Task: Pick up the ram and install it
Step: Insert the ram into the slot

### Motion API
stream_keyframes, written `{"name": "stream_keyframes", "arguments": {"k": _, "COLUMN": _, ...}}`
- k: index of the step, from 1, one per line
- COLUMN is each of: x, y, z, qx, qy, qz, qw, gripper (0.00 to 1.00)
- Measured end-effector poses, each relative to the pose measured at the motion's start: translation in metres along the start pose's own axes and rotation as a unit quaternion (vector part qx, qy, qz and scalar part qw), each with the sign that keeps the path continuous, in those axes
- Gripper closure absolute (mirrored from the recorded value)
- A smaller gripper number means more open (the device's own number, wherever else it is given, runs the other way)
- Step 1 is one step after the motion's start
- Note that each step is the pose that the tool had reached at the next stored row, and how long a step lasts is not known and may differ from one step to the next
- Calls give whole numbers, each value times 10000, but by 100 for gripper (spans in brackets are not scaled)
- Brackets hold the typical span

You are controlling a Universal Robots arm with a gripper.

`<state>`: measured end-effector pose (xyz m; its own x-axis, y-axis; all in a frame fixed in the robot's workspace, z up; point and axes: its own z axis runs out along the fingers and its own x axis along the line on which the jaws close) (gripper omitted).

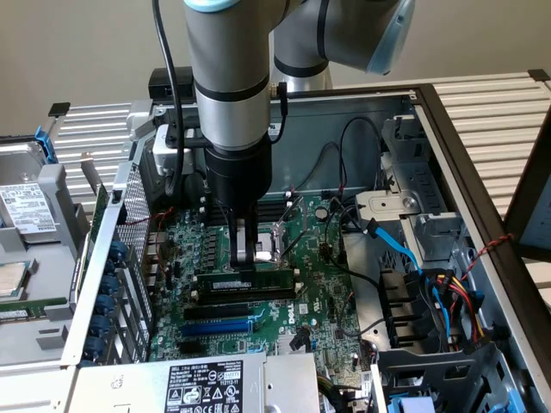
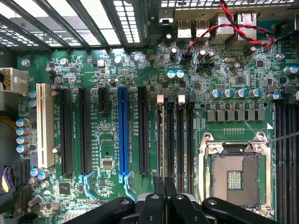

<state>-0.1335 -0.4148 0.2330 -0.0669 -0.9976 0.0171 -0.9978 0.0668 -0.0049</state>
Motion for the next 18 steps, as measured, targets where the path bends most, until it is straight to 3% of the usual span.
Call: {"name": "stream_keyframes", "arguments": {"k": 18, "x": 0, "y": 0, "z": 0, "qx": 1, "qy": 0, "qz": -69, "qw": 10000, "gripper": 88}}
